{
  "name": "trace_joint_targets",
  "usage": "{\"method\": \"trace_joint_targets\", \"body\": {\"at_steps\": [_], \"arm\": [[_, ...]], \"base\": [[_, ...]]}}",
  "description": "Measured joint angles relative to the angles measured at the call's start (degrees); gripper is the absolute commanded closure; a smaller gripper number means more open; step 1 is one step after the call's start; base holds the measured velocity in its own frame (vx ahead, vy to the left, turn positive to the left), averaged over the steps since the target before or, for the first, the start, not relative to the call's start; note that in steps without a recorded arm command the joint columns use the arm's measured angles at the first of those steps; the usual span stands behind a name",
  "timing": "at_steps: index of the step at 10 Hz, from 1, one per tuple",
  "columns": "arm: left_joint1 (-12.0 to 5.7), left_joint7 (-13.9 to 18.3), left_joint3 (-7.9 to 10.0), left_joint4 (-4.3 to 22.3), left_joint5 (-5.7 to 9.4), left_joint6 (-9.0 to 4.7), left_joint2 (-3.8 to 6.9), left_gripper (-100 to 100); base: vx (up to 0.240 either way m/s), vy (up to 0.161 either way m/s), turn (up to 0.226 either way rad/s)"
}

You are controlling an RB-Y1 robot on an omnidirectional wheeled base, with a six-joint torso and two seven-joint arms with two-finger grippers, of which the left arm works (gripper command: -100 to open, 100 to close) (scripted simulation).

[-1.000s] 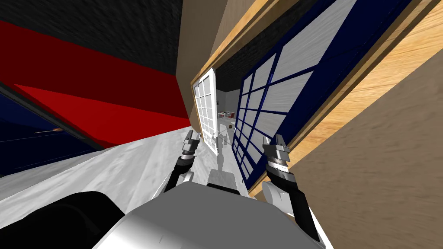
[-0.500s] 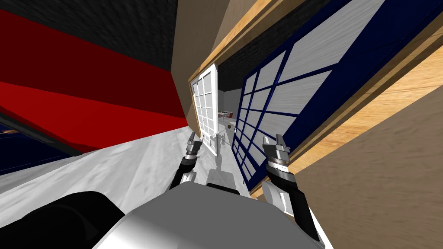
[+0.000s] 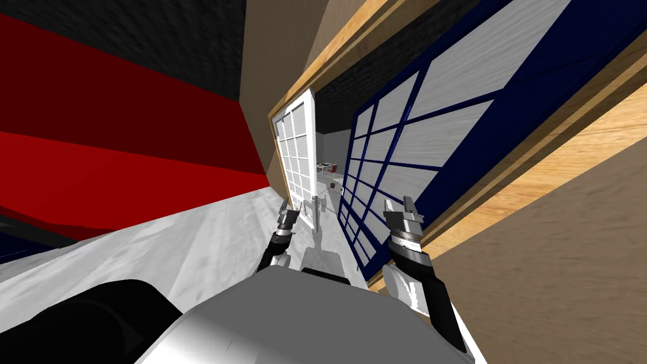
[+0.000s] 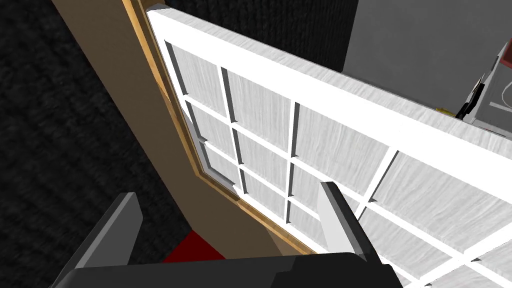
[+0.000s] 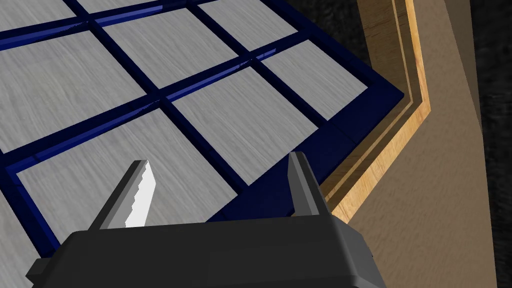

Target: Push the door open

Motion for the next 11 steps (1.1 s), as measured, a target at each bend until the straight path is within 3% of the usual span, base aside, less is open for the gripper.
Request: {"method": "trace_joint_targets", "body": {"at_steps": [3, 6, 7, 9, 11], "arm": [[-1.56, 3.48, -1.65, 4.41, 2.66, -0.78, 0.33, -100], [-2.19, 7.51, -3.49, 9.18, 5.62, -2.46, 1.10, -100], [-3.23, 8.79, -4.10, 11.25, 6.59, -2.74, 1.01, -100], [-3.19, 11.18, -6.02, 14.12, 8.35, -3.77, 1.10, -100], [-4.56, 13.97, -7.19, 17.75, 10.49, -4.38, 1.27, -100]], "base": [[0.070, 0.110, -0.138], [0.082, 0.125, -0.132], [0.071, 0.130, -0.159], [0.072, 0.107, -0.141], [0.071, 0.102, -0.149]]}}
